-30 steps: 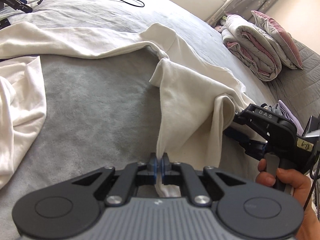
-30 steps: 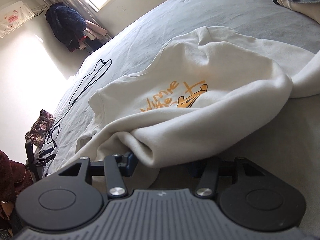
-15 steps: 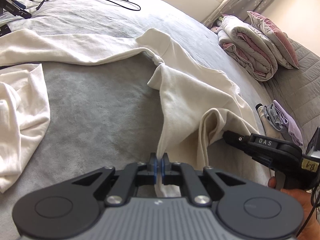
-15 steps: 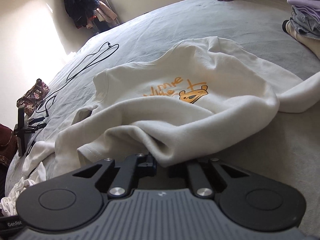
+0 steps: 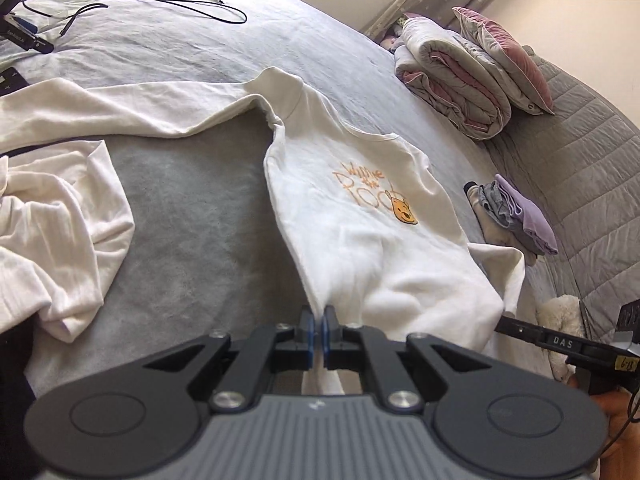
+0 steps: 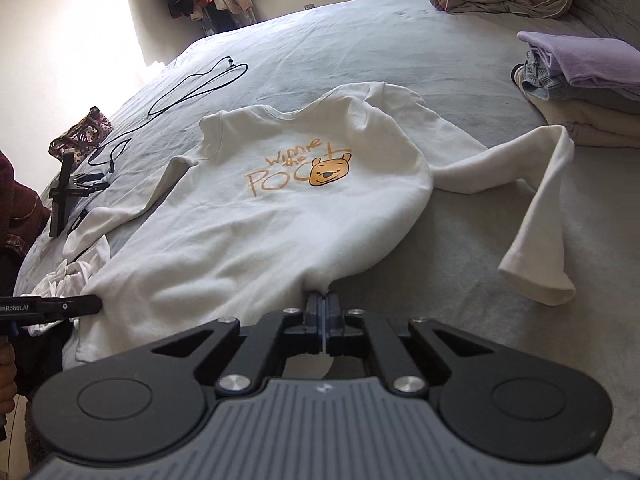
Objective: Fold clothes
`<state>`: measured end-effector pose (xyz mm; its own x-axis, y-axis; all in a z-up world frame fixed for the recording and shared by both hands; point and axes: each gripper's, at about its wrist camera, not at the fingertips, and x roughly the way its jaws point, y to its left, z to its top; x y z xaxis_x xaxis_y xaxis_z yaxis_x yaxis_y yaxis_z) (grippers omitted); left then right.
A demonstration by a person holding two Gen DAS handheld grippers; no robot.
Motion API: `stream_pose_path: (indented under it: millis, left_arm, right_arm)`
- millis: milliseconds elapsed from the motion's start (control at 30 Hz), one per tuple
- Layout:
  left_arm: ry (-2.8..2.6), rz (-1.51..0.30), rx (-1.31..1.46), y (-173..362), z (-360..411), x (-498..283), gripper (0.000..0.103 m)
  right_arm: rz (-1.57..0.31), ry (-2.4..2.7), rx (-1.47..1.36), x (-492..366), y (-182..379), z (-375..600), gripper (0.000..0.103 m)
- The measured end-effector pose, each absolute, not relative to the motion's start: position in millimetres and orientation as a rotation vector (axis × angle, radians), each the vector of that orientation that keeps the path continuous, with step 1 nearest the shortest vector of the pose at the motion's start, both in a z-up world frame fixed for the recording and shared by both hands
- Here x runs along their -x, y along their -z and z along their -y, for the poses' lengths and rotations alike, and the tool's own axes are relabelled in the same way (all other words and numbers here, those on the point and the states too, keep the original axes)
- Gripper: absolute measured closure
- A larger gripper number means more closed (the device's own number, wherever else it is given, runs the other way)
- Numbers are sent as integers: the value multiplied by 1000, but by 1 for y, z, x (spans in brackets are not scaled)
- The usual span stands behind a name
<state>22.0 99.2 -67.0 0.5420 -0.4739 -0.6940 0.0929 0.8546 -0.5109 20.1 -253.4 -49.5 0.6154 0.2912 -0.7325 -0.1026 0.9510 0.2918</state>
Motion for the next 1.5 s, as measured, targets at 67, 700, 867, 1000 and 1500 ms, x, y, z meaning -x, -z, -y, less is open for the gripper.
stream_pose_path:
  millis: [67,700,867,1000,1500]
  left_arm:
    - [328,-957,452,74,-104,-22,100]
    - [304,-1032,381,108,-102,-15,77]
    - [299,-1038,378,108,-102,-15,78]
    - [294,-1046,393,109,-104,-16,79]
    - [277,-1048,423,113,-108,-21,87]
  right_arm:
    - [-874,-222,-235,-15,51,259,101]
    - [-870,-183,-403,-34,99,257,53]
    - [-848,-212,-455,-56,96,249,49]
    - [-845,-247,-476,-76,91,239,43]
    - [-899,-275,-526,-103,93,220,35]
